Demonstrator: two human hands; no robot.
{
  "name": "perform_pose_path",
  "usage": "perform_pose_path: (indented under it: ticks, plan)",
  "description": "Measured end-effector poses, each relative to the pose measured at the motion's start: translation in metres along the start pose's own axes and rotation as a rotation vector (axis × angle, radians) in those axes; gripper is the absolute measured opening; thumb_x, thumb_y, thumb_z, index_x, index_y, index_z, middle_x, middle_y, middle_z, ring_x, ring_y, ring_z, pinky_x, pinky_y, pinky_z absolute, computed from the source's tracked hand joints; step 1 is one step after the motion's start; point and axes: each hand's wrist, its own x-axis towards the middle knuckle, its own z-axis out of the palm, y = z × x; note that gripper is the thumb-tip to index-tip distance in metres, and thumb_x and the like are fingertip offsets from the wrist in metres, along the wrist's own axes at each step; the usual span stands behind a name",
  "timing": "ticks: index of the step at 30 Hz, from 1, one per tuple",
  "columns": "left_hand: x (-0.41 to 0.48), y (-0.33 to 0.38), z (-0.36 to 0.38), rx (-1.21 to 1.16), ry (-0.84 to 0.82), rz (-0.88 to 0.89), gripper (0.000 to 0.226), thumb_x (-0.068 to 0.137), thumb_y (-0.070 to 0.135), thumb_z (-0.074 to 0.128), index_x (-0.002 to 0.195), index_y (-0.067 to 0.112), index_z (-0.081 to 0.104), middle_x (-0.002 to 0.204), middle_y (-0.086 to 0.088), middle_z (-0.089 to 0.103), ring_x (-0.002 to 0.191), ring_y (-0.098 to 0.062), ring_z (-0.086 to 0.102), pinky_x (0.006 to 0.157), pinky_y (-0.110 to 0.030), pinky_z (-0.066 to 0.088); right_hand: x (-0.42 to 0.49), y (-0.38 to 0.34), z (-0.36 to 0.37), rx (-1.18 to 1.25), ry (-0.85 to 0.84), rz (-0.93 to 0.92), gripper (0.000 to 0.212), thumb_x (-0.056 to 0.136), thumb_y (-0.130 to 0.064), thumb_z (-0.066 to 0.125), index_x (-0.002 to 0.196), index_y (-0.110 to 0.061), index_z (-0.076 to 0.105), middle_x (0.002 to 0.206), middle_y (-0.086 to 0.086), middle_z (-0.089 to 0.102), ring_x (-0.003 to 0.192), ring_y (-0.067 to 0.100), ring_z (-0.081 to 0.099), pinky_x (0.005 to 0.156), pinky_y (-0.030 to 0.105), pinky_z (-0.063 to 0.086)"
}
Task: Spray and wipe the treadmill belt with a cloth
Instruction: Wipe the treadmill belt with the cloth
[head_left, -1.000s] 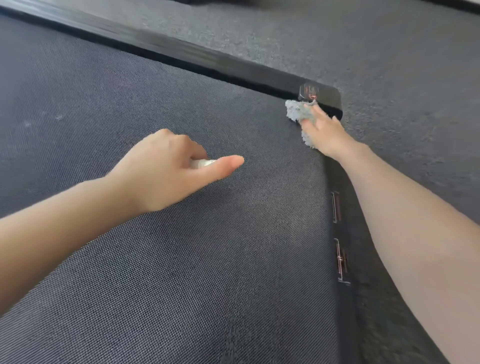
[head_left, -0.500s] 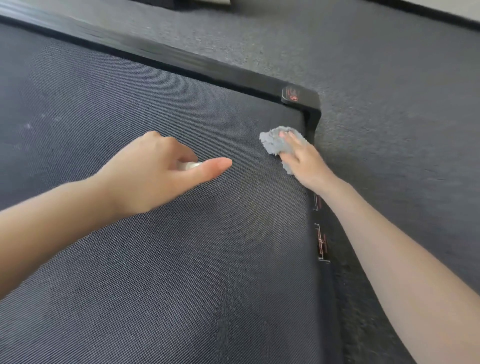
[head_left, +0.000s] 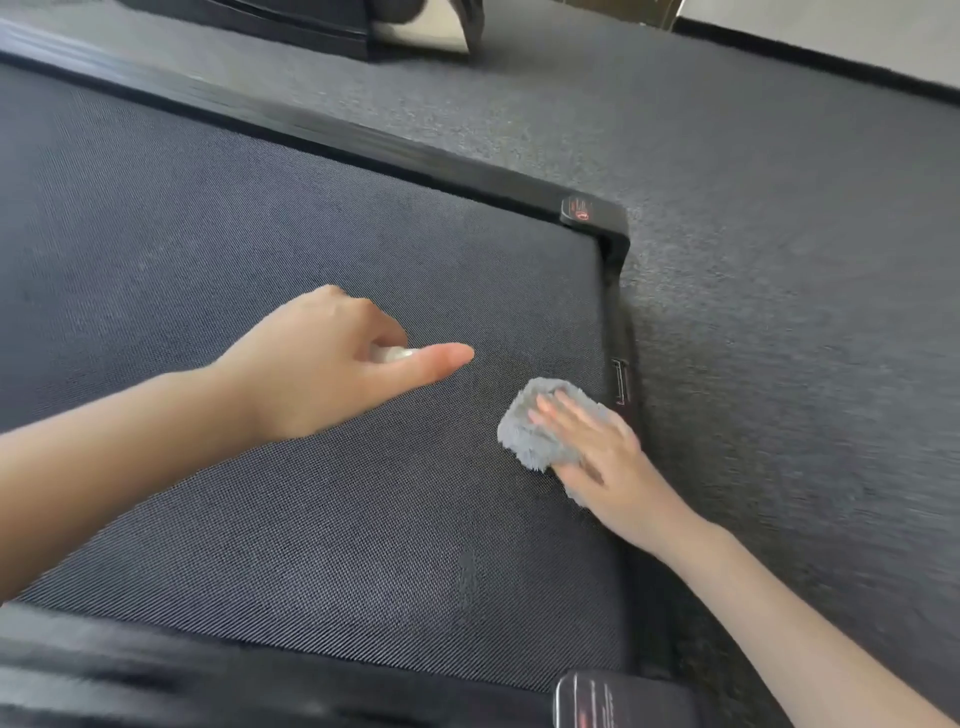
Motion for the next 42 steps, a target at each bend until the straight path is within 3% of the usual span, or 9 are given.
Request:
perform_pose_path:
  ticks: [3,6,9,12,17,20,25,33,42]
  plan:
    - [-0.010,0.000,-0.004,0.003,0.002,0.005,0.083,0.068,0.088,0.021,0.053,0.008,0.032,0.044,0.000,0.030,0.041,-0.016,0.029,0.048,-0.029,0.030,-0.029,-0.012,0.003,0.022,-0.072,-0.058,0.053,0.087,-0.031,0.038,0.140,-0.034,0.036,0.151,-0.022,0.024,0.142,-0.005,0.008,0.116,0.024,-0.003]
    - [-0.020,-0.001,-0.009,0.009,0.011,-0.008,0.083,0.068,0.089,0.021,0.053,0.008,0.032,0.043,0.000,0.030,0.042,-0.017,0.031,0.047,-0.028,0.029,-0.053,-0.018,0.005,0.045,-0.122,-0.114,0.056,0.086,-0.027,0.042,0.140,-0.040,0.036,0.150,-0.027,0.025,0.143,0.000,0.013,0.116,0.026,0.000]
    - [-0.025,-0.010,-0.012,-0.010,0.036,-0.034,0.094,0.066,0.090,0.021,0.056,0.000,0.044,0.044,-0.012,0.044,0.046,-0.022,0.044,0.053,-0.036,0.044,-0.065,-0.026,0.002,0.062,-0.225,-0.131,0.060,0.088,-0.025,0.044,0.138,-0.055,0.028,0.149,-0.035,0.015,0.143,-0.001,0.010,0.116,0.027,-0.004]
    - [-0.026,-0.020,-0.014,-0.010,0.049,-0.060,0.104,0.064,0.094,0.019,0.061,-0.005,0.051,0.053,-0.018,0.057,0.052,-0.028,0.055,0.064,-0.046,0.051,-0.066,-0.041,-0.001,0.040,-0.326,-0.159,0.059,0.085,-0.027,0.042,0.139,-0.046,0.030,0.148,-0.036,0.014,0.142,-0.005,0.004,0.115,0.025,-0.008]
    - [-0.026,-0.029,-0.015,0.000,0.062,-0.074,0.104,0.066,0.094,0.021,0.061,-0.006,0.051,0.054,-0.019,0.058,0.054,-0.031,0.058,0.067,-0.047,0.052,-0.048,-0.084,0.017,0.027,-0.495,-0.336,0.057,0.087,-0.031,0.041,0.144,-0.034,0.034,0.153,-0.023,0.017,0.142,-0.005,-0.001,0.114,0.025,-0.013]
    - [-0.026,-0.034,-0.013,-0.005,0.058,-0.089,0.104,0.066,0.094,0.022,0.061,-0.005,0.051,0.054,-0.019,0.058,0.054,-0.031,0.058,0.067,-0.048,0.053,-0.039,-0.090,0.024,-0.096,-0.453,-0.402,0.054,0.093,-0.035,0.038,0.146,-0.035,0.028,0.154,-0.024,0.014,0.142,-0.005,-0.005,0.115,0.031,-0.011]
    - [-0.024,-0.039,-0.013,-0.024,0.071,-0.120,0.101,0.067,0.092,0.024,0.060,-0.005,0.051,0.052,-0.018,0.057,0.051,-0.028,0.057,0.066,-0.046,0.053,-0.019,-0.087,0.030,-0.216,-0.340,-0.358,0.055,0.095,-0.040,0.028,0.148,-0.035,0.017,0.155,-0.022,0.007,0.142,-0.004,-0.008,0.115,0.035,-0.010]
    - [-0.021,-0.050,-0.017,-0.044,0.094,-0.159,0.100,0.067,0.090,0.026,0.061,-0.007,0.052,0.052,-0.017,0.058,0.050,-0.026,0.056,0.064,-0.043,0.054,0.094,-0.051,0.028,-0.246,-0.172,-0.115,0.051,0.100,-0.039,0.026,0.149,-0.035,0.013,0.156,-0.022,0.003,0.139,-0.009,-0.012,0.119,0.038,-0.004]
    - [-0.021,-0.066,-0.013,-0.048,0.061,-0.195,0.101,0.066,0.092,0.026,0.064,-0.006,0.052,0.055,-0.019,0.059,0.054,-0.030,0.058,0.067,-0.046,0.054,0.178,-0.021,0.004,-0.257,-0.071,0.199,0.050,0.102,-0.039,0.024,0.150,-0.031,0.011,0.158,-0.010,0.005,0.145,0.006,0.002,0.117,0.038,-0.003]
